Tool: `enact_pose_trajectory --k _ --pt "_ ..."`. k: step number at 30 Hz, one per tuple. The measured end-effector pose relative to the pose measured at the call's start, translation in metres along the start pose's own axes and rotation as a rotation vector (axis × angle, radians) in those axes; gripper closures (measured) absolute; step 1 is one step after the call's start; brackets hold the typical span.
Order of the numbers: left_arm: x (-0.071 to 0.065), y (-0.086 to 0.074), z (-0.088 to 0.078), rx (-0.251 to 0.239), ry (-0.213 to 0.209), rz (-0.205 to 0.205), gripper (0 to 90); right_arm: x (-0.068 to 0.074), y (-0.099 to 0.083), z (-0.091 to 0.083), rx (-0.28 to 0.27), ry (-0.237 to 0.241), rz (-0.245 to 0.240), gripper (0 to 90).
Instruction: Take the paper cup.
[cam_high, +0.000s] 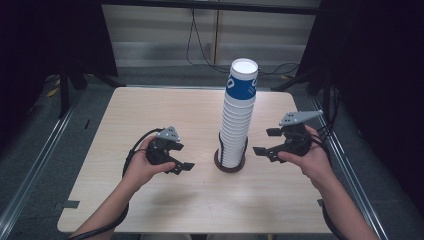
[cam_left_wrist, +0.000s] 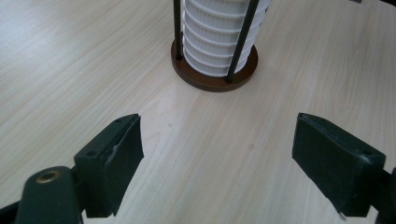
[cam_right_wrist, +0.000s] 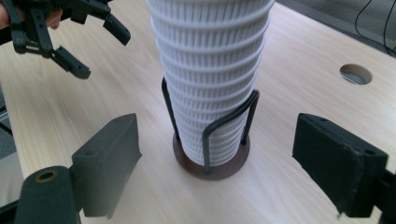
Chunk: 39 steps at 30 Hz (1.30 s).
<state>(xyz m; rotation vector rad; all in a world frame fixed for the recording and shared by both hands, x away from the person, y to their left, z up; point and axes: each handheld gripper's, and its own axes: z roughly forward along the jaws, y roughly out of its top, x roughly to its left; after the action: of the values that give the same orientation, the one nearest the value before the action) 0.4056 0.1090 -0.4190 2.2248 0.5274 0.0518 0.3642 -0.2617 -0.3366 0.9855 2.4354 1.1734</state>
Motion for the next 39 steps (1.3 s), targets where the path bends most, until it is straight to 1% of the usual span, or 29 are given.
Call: enact_pose_trajectory --k 2,3,4,5,6,7,8,10,11,12,13,15,18,19,22,24,27,30,31,32,33,34,36,37,38,39 --pt "0.000 0.002 0.000 0.005 -0.002 0.000 16.2 0.000 0.002 -0.001 -0.006 0.002 0.004 14.1" --pt "-0.001 0.005 -0.001 0.008 -0.002 0.004 16.2 -0.001 0.006 -0.002 -0.014 0.006 0.009 13.9" --pt "-0.001 0.009 -0.001 0.005 -0.007 0.008 16.2 -0.001 0.013 -0.004 -0.033 0.005 0.014 13.9" --pt "-0.001 0.011 -0.001 0.007 -0.007 0.013 16.2 -0.001 0.016 -0.005 -0.038 0.006 0.017 13.8" --pt "-0.001 0.011 -0.001 0.007 -0.007 0.013 16.2 0.000 0.019 -0.006 -0.042 0.006 0.011 13.8" --pt "-0.001 0.016 -0.001 0.006 -0.001 0.020 16.2 0.000 0.023 -0.006 -0.044 0.001 0.000 13.8" --pt "-0.001 0.016 -0.001 0.006 -0.001 0.020 16.2 0.000 0.023 -0.006 -0.044 0.001 0.000 13.8" --pt "-0.002 0.024 -0.002 0.016 0.003 0.033 16.2 0.002 0.033 -0.009 -0.054 0.004 -0.008 13.8" --pt "-0.002 0.024 -0.002 0.016 0.003 0.033 16.2 0.002 0.033 -0.009 -0.054 0.004 -0.008 13.8" --pt "-0.002 0.027 -0.003 0.018 0.002 0.039 16.2 0.003 0.039 -0.010 -0.067 0.011 -0.012 13.8" --pt "-0.002 0.029 -0.003 0.018 -0.002 0.040 16.2 0.003 0.039 -0.010 -0.067 0.011 -0.012 13.8" --pt "-0.002 0.036 -0.005 0.029 0.006 0.056 16.2 0.003 0.047 -0.010 -0.074 0.011 -0.015 13.8" --pt "-0.001 0.042 -0.006 0.018 0.006 0.058 16.2 0.004 0.053 -0.011 -0.084 0.012 -0.015 13.7" --pt "-0.001 0.044 -0.006 0.016 0.008 0.054 16.2 0.004 0.055 -0.011 -0.081 0.003 -0.018 13.7" --pt "-0.001 0.047 -0.006 0.010 0.007 0.059 16.2 0.003 0.059 -0.012 -0.090 0.008 -0.019 13.4" --pt "-0.002 0.053 -0.007 0.002 0.005 0.069 16.2 0.002 0.065 -0.013 -0.103 0.004 -0.018 13.3" --pt "-0.003 0.061 -0.009 -0.019 0.003 0.073 16.2 0.002 0.072 -0.015 -0.130 0.002 -0.005 12.9" --pt "-0.004 0.069 -0.009 -0.023 0.002 0.082 16.1 0.001 0.078 -0.016 -0.147 0.000 0.012 12.5" --pt "-0.005 0.071 -0.009 -0.021 0.005 0.083 16.1 0.001 0.080 -0.017 -0.145 -0.002 0.015 12.3" --pt "-0.005 0.071 -0.009 -0.021 0.005 0.083 16.1 0.001 0.082 -0.017 -0.148 -0.004 0.015 12.2" --pt "-0.006 0.077 -0.009 -0.021 0.012 0.089 16.1 0.001 0.082 -0.017 -0.148 -0.004 0.015 12.2" --pt "-0.006 0.079 -0.009 -0.015 0.014 0.093 16.0 0.001 0.087 -0.017 -0.149 -0.011 0.019 11.8" --pt "-0.007 0.081 -0.009 -0.017 0.012 0.094 16.0 0.001 0.089 -0.018 -0.152 -0.013 0.017 11.8" --pt "-0.007 0.083 -0.009 -0.017 0.007 0.104 16.0 0.001 0.093 -0.019 -0.154 -0.029 0.013 11.7" --pt "-0.009 0.085 -0.008 -0.019 0.007 0.101 16.0 0.001 0.093 -0.019 -0.154 -0.029 0.013 11.7" --pt "-0.009 0.087 -0.008 -0.016 0.006 0.108 16.0 0.001 0.095 -0.019 -0.161 -0.019 0.020 11.7"
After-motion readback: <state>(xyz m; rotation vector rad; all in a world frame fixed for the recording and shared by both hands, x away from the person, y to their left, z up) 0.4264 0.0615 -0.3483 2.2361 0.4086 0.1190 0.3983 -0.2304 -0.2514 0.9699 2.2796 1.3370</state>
